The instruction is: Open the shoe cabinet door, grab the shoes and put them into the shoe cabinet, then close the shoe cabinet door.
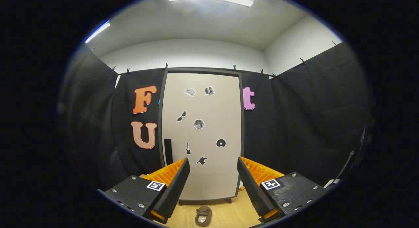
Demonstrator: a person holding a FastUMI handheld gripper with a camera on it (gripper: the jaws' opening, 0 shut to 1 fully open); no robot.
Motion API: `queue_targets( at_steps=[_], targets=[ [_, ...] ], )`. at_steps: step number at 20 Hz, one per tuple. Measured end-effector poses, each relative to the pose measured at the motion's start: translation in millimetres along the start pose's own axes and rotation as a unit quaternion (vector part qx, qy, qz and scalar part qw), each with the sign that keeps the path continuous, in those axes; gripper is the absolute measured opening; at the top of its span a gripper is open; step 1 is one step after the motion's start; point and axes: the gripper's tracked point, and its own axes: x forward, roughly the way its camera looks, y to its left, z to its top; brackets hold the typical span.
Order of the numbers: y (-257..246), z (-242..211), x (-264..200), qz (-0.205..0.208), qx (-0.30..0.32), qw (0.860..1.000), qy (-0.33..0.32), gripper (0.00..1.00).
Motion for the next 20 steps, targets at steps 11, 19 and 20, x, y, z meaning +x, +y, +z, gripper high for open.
queue_targets(
  at_steps=[11,19,20],
  targets=[
    [-0.6,1.2,-6.1,0.003,0.013,1.000,0.002,0.91],
    [-5.5,-1.8,-3.4,-0.006,0.021,1.000,0.007,0.91],
    [-0.4,-1.8,-0.5,-0.001,0.024,1.000,0.006,0.91]
  ],
)
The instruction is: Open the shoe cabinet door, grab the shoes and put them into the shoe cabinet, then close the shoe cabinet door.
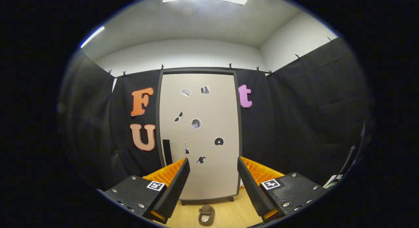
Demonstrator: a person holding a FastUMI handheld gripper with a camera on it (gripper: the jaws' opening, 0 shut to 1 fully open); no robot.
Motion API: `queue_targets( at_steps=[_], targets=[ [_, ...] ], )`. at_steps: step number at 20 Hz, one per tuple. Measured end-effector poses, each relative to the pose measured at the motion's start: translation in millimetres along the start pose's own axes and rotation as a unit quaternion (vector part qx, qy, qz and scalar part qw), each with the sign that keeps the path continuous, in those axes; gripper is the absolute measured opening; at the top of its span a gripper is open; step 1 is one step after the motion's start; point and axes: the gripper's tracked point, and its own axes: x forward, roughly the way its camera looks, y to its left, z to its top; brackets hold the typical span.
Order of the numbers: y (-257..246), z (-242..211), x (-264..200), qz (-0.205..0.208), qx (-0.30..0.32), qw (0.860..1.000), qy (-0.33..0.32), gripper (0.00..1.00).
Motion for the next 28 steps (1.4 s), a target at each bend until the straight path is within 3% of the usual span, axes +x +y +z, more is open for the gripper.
queue_targets(
  at_steps=[13,28],
  targets=[
    [75.8,-25.4,73.6,0.044,0.031,0.998,0.018,0.91],
    [164.2,-69.3,191.1,0.109,0.033,0.993,0.025,0.88]
  ],
)
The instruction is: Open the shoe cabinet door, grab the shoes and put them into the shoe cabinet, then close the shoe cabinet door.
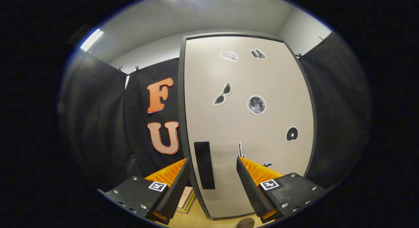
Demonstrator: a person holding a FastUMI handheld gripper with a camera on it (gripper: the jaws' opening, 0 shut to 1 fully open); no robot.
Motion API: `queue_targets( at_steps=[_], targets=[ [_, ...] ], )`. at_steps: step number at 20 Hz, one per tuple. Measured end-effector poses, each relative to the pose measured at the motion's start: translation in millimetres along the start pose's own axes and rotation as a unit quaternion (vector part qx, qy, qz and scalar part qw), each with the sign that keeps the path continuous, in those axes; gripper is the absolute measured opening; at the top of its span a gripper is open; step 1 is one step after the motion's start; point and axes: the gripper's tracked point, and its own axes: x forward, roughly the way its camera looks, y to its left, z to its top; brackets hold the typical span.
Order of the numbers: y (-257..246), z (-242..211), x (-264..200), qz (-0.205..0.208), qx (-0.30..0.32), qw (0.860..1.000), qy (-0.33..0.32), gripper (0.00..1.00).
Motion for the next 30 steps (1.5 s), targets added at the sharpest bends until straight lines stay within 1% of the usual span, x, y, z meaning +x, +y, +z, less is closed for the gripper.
queue_targets(
  at_steps=[3,7,9,10,15,17,20,22,24,27,30],
  targets=[
    [4.7,-6.4,18.6,0.003,-0.006,1.000,-0.001,0.86],
    [9.4,-9.9,37.8,0.002,-0.024,1.000,-0.008,0.77],
    [9.1,-15.6,46.8,-0.006,-0.027,1.000,-0.001,0.70],
    [11.3,-19.8,50.9,-0.006,-0.024,1.000,0.006,0.64],
    [12.4,-36.2,60.7,-0.022,-0.026,0.999,0.031,0.49],
    [13.0,-39.1,61.0,-0.030,-0.028,0.998,0.037,0.40],
    [13.9,-39.6,61.1,-0.036,-0.031,0.998,0.036,0.35],
    [13.4,-41.0,59.9,-0.033,-0.014,0.998,0.048,0.28],
    [13.5,-42.0,58.9,-0.024,-0.003,0.998,0.059,0.24],
    [13.5,-41.2,52.9,-0.012,0.005,0.998,0.064,0.22],
    [11.3,-38.4,39.2,-0.019,0.006,0.998,0.062,0.21]
  ],
)
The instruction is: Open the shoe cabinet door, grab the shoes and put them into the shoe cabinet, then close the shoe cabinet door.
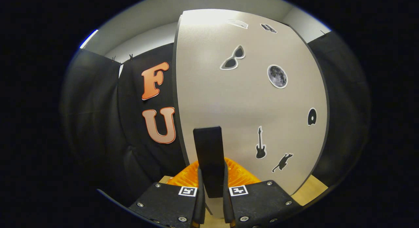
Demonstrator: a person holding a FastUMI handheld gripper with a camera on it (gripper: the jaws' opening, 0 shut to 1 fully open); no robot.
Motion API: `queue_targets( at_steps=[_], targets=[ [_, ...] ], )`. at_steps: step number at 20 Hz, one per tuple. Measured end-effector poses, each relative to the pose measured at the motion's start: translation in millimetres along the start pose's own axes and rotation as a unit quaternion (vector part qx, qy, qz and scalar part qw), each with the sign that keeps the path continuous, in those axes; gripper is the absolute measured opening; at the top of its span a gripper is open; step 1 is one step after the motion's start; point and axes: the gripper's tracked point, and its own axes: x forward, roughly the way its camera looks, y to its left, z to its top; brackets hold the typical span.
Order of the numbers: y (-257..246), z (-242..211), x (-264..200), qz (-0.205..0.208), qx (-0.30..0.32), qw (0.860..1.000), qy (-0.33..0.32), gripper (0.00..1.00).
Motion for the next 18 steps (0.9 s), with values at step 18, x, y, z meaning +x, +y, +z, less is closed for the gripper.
queue_targets(
  at_steps=[18],
  targets=[
    [-56.3,4.1,-86.1,-0.052,0.018,0.998,-0.003,0.17]
  ],
)
